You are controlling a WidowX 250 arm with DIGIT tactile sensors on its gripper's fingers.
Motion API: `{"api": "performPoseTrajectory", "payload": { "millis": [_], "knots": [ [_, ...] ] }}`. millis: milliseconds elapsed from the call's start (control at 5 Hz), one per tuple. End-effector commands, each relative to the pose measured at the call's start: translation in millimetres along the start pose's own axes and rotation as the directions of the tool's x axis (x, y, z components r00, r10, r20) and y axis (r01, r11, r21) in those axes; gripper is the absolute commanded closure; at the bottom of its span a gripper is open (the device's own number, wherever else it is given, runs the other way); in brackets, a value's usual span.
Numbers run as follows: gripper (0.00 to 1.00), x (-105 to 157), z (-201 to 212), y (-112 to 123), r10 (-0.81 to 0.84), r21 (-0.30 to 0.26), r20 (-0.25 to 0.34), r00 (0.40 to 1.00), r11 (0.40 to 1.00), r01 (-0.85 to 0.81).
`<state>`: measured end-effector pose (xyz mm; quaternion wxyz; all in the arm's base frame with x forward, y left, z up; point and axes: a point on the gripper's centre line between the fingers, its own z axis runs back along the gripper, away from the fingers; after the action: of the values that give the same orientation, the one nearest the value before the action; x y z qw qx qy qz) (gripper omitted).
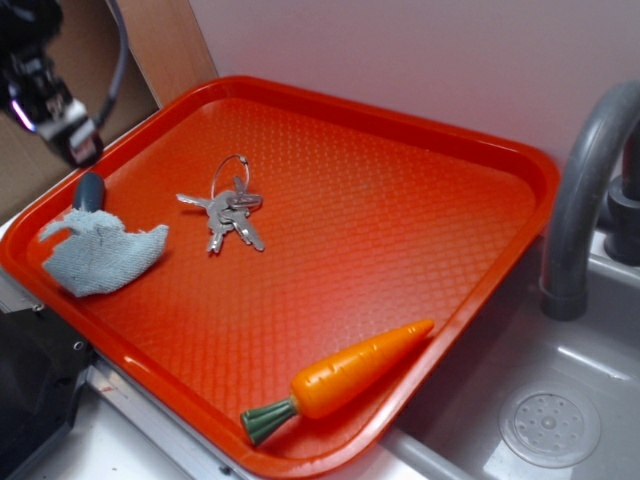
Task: Grab the blue cloth.
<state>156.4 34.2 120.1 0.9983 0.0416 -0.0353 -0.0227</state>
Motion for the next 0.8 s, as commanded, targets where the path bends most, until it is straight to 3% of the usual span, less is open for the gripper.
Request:
{"api": "performPoseTrajectory", "payload": {
  "millis": [0, 200, 400, 600],
  "knots": [
    [0.0, -18.0, -24.2, 23.0, -0.013, 0.055, 0.037, 0.999, 0.998, 0.011],
    [0.0, -27.7, -45.3, 34.6, 0.003, 0.068, 0.017, 1.0, 0.998, -0.004],
    [0.0, -29.0, -59.7, 36.5, -0.023, 0.071, 0.033, 0.999, 0.997, 0.021],
    [0.0, -26.0, -71.8, 34.4, -0.04, 0.074, 0.013, 0.999, 0.996, 0.039]
  ]
}}
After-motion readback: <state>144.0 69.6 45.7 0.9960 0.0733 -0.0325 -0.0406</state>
